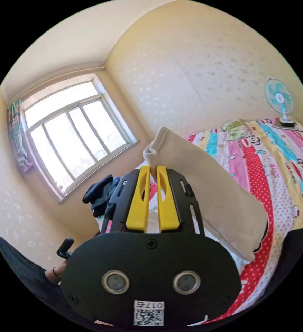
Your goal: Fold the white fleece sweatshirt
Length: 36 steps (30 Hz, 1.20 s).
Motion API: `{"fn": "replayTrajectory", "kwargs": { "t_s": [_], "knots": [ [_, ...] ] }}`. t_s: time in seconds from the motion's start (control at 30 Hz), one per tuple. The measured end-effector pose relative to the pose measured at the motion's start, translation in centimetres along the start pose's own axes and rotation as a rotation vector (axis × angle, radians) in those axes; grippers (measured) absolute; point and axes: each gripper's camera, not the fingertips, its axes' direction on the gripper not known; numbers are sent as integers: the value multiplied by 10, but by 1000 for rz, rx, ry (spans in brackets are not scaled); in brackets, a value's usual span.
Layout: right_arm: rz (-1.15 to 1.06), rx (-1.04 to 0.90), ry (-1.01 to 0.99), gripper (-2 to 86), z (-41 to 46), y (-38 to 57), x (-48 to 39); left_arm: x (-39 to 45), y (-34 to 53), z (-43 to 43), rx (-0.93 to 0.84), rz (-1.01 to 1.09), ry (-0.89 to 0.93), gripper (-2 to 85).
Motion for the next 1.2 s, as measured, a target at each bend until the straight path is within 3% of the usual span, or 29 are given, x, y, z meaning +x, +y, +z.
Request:
{"fn": "replayTrajectory", "kwargs": {
  "t_s": [0.07,0.17,0.3,0.47,0.57,0.63,0.77,0.97,1.1,1.2],
  "knots": [
    [-37,-202,-164,54,86,38,-17,-2,2,-2,3,-3,-3,124],
    [67,-332,-132,94,120,94,-7,-8,1,-3,1,-10,-54,126],
    [143,-278,8,116,58,149,18,-16,-13,6,1,10,-149,133],
    [300,-300,511,137,-61,239,44,-24,-46,45,-24,64,-151,132],
    [422,-447,570,121,-75,290,54,-24,-63,69,-121,53,-184,81],
    [446,-426,586,82,-85,304,48,-19,-67,73,-144,71,-187,45],
    [426,-344,477,40,-115,279,32,24,-70,42,-160,219,-165,24],
    [233,-253,457,39,-128,178,40,79,-119,-50,83,359,-144,33],
    [263,-329,436,54,-105,140,96,51,-178,-59,84,201,-117,112],
    [349,-301,364,91,-115,141,121,39,-171,-61,102,156,-94,149]
  ]
}}
